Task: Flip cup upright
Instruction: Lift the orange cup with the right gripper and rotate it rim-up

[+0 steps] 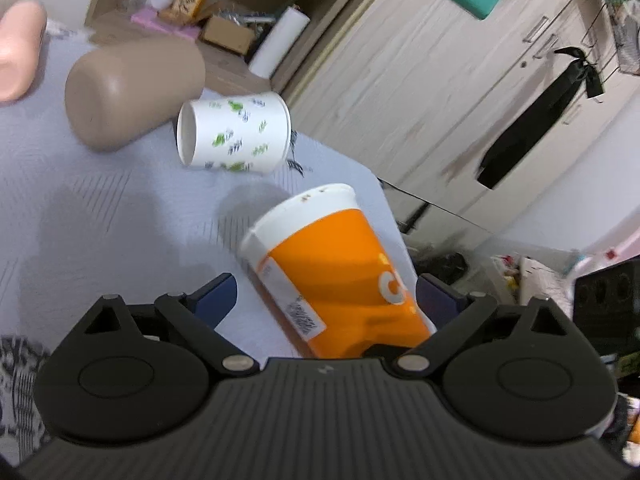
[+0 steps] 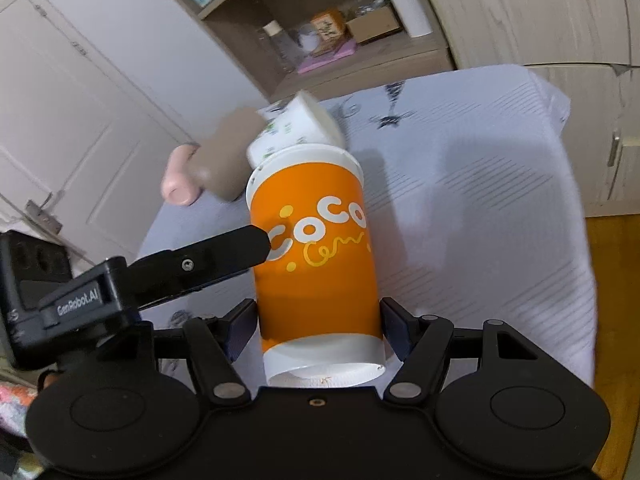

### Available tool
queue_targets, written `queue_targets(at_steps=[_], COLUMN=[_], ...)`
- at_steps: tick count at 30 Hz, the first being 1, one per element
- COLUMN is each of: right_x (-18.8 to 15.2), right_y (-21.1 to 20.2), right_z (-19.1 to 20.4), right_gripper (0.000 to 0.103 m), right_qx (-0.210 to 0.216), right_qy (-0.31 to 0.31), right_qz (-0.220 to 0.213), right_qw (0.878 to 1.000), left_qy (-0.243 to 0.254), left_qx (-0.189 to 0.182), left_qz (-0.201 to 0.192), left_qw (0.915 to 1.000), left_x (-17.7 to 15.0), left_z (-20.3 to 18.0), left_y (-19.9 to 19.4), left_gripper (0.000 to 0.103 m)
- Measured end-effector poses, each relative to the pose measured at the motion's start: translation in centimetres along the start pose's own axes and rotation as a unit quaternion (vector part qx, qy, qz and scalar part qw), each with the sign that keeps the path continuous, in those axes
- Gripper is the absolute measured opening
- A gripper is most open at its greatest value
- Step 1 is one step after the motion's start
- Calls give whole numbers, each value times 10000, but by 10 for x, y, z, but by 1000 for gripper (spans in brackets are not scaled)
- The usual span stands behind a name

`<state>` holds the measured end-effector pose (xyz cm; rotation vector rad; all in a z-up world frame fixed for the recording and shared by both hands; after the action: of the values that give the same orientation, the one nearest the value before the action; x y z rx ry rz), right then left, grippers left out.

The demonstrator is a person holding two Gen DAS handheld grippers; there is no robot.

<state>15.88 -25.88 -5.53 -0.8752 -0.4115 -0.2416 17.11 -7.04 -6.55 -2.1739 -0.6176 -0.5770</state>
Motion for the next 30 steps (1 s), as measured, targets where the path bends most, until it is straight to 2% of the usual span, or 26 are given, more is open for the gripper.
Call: queue_targets(at_steps=[2, 5, 8, 12, 17, 20, 24, 27, 30], right_x=[-5, -8, -9, -10, -16, -15, -13, -3, 7], right_y=[4, 13, 24, 36, 52, 53, 49, 48, 49], right_z=[10, 27, 43, 62, 73, 75, 82, 86, 88], right_gripper=[72, 72, 72, 72, 72, 73, 85, 86, 86], right_qx=[50, 113, 65, -152, -568, -586, -568, -565, -448], right_qy=[-69, -186, -359, -688, -1125, -1287, -1673, -1947, -2045], right_qz=[28, 97, 99, -71, -90, -16, 39, 69, 171], right_qw=[10000, 9997, 9993, 9975, 9920, 9900, 9843, 9792, 9777], left_qy=[24, 9, -211, -444, -406, -419, -234, -126, -230], left_qx=[-80, 46, 76, 46, 3, -89, -68, -187, -334], left_qz=[80, 20, -27, -130, -20, -6, 1, 88, 171], left_qw=[9999, 10000, 9997, 9989, 9992, 9991, 9997, 9997, 9990], left_x=[-2, -6, -6, -1, -2, -2, -1, 0, 2], left_z=[2, 10, 26, 46, 58, 62, 62, 63, 68], left_y=[-7, -18, -28, -39, -41, -41, -45, -46, -44], left_gripper=[93, 88, 83, 78, 71, 71, 73, 78, 83])
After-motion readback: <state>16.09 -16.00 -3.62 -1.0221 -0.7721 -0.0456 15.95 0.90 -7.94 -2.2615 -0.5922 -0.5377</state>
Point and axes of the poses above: each gripper's, at about its wrist camera, not at the fingertips, and y roughly the way its jaws point, z to its left, x to its top, the point moved 3 cm from there along y, roughly the way its jaws point, and after that the axes turned 3 degrees about z, right-handed, at the moved point
